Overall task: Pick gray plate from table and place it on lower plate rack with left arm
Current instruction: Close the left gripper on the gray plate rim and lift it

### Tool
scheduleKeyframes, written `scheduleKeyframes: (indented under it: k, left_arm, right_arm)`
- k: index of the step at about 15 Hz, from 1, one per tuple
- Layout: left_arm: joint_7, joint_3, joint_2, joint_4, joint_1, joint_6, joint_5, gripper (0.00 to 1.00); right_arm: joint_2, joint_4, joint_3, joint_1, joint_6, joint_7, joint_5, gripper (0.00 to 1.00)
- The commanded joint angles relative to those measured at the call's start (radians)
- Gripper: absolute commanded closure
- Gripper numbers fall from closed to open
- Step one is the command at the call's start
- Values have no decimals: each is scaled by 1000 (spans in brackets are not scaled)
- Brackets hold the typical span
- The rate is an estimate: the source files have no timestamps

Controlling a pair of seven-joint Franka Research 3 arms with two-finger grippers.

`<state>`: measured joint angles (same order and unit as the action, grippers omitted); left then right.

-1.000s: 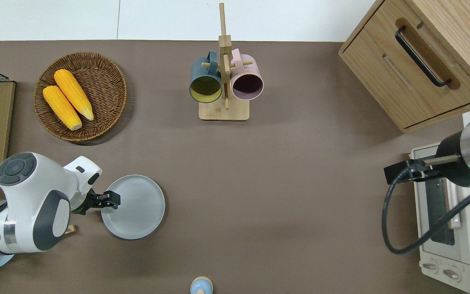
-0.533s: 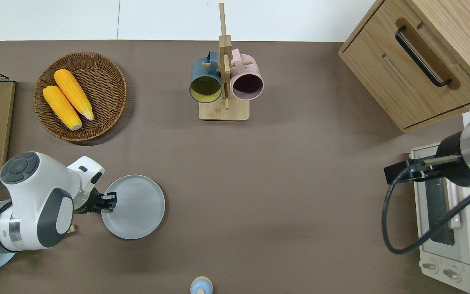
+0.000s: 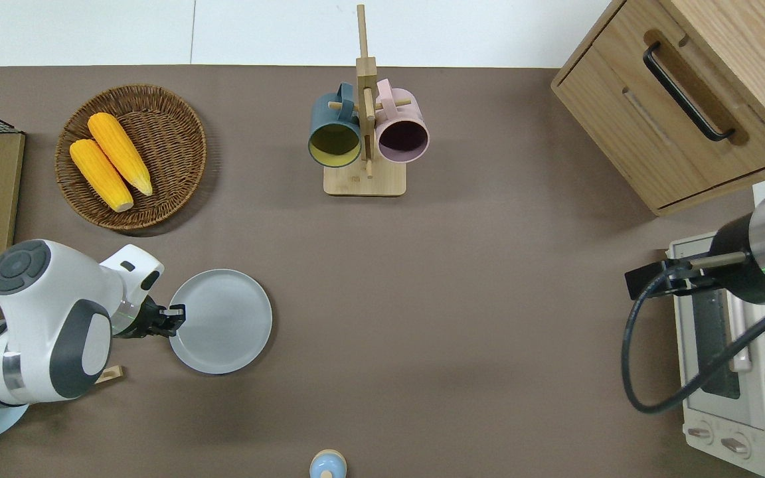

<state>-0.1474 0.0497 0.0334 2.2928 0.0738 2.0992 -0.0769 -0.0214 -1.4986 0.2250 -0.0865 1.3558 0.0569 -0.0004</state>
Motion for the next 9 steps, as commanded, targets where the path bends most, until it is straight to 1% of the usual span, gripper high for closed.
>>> scheduleKeyframes:
  k: [1,4,5,6,9]
  left_arm:
    - [-8,22,-1,-128,1,-138,-9,1000]
    - [-17,27,-4,-196,0,-221,-3,1000]
    - [-35,36,-7,-219,-2,-250,8,1000]
    - [-49,44,-10,-245,0,-289,29,1000]
    - [-51,47,-10,-321,-2,-404,145,1000]
  right_arm:
    - [-5,6,7,-15,-15,-3,4,11]
    - [-5,6,7,-15,-15,-3,4,11]
    - [-5,6,7,-15,-15,-3,4,11]
    - [-5,6,7,-15,-15,-3,4,13]
    - [-5,6,7,-15,-15,-3,4,11]
